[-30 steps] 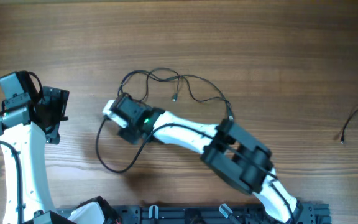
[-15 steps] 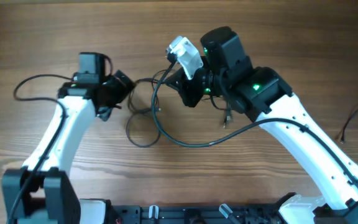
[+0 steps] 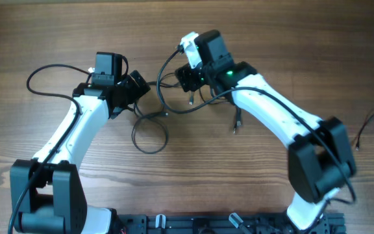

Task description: Untangle cables

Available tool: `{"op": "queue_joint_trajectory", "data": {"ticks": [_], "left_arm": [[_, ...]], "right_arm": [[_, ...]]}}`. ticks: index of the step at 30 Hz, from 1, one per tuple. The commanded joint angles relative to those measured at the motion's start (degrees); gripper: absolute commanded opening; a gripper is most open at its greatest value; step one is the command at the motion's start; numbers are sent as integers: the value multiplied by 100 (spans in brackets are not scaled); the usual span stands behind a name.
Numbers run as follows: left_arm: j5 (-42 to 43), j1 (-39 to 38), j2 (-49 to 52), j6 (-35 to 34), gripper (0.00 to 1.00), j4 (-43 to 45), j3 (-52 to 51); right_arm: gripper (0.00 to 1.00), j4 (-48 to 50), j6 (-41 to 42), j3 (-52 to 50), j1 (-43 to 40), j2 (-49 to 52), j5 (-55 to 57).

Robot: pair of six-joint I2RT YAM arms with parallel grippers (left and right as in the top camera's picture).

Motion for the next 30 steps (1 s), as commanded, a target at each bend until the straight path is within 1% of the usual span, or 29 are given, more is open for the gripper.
{"op": "queue_joint_trajectory", "data": {"ticks": [1, 2, 6, 8, 9, 11, 12, 13, 15, 16, 17, 19, 21, 23, 24, 27, 28, 30], "left_arm": [[-94, -17, 35, 243, 100, -39, 59], [-90, -17, 35, 229, 100, -59, 59], [-72, -17, 35, 227, 100, -59, 59], [-72, -17, 35, 227, 100, -59, 59], [-72, -20, 35, 227, 100, -59, 59], [-70, -17, 35, 225, 100, -57, 59], [-26, -17, 35, 225, 100, -57, 59], [142, -17, 35, 223, 100, -57, 59], [540, -17, 35, 223, 100, -61, 59], [813, -17, 35, 160, 100, -59, 59], [1097, -17, 35, -208, 100, -59, 59], [1287, -20, 35, -898, 100, -61, 59], [1305, -39, 35, -1508, 100, -79, 59], [1300, -131, 35, -2103, 100, -11, 57], [1303, -203, 35, -2262, 100, 50, 57], [1294, -363, 35, -2350, 100, 61, 57], [1279, -424, 35, -2347, 100, 72, 57], [1231, -472, 35, -2350, 100, 94, 59]], "right_arm": [[79, 516, -568, -11, -46, 874, 66], [77, 745, -468, 33, -85, 1099, 63], [74, 1327, -457, 74, -162, 1464, 68], [68, 1408, -426, 74, -260, 1683, 63], [62, 1344, -433, 72, -280, 1766, 42], [26, 1121, -474, 72, -280, 1805, -286], [15, 986, -474, 70, -262, 1805, -531], [5, 909, -424, 72, -249, 1803, -544], [4, 476, 197, 203, -262, 1670, -544], [4, 216, 649, 284, -289, 1521, -544], [4, -4, 949, 310, -315, 1244, -728], [4, -299, 949, 308, -326, 695, -1331], [4, -442, 953, 308, -326, 321, -1397], [4, -682, 1373, 308, -326, 11, -1482], [4, -962, 1318, 308, -326, -101, -1790], [4, -1423, 1307, 308, -354, -282, -1827], [4, -1471, 1296, 308, -387, -420, -1834], [4, -1447, 942, 308, -411, -916, -1871]]}}
